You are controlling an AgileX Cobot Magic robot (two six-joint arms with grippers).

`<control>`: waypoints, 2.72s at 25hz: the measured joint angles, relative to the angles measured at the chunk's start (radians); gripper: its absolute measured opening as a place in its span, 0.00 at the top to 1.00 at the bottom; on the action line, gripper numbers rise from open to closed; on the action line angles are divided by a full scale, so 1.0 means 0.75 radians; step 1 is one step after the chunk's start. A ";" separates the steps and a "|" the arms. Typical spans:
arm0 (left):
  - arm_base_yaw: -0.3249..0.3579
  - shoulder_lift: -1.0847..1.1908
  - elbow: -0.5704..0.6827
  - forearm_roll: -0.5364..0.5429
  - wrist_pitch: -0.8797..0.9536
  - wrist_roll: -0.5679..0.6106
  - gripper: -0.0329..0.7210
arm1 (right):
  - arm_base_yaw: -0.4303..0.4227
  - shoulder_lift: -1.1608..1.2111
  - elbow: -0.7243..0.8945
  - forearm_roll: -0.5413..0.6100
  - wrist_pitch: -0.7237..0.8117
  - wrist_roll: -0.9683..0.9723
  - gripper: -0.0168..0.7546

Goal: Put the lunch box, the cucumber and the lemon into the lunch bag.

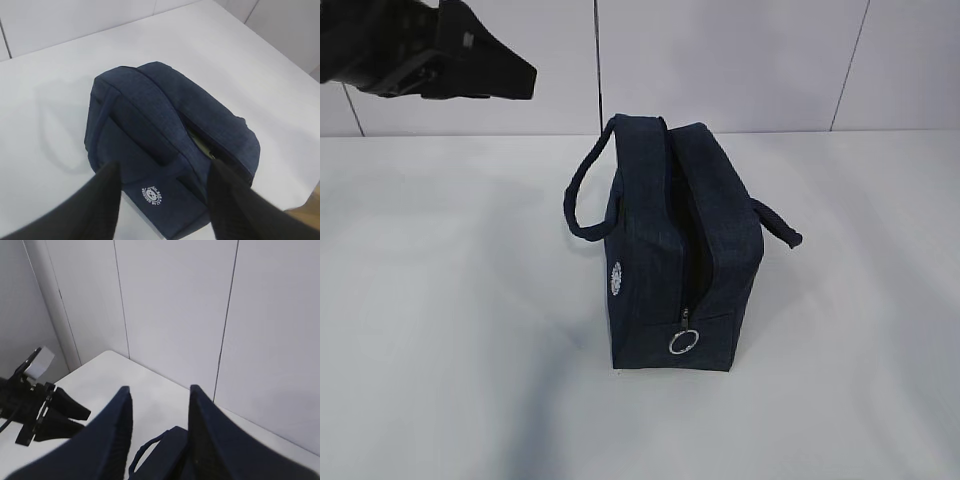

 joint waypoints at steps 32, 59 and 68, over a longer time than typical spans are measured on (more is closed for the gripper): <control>0.000 -0.157 0.000 0.252 0.216 0.000 0.46 | 0.000 -0.765 1.851 0.256 -0.464 -0.063 0.62; 0.000 -0.157 0.000 0.254 0.273 0.000 0.48 | 0.336 0.134 1.851 1.370 -0.793 -1.040 0.44; 0.000 -0.170 0.000 0.254 0.288 0.000 0.48 | 0.495 0.225 1.851 1.615 -1.101 -1.053 0.45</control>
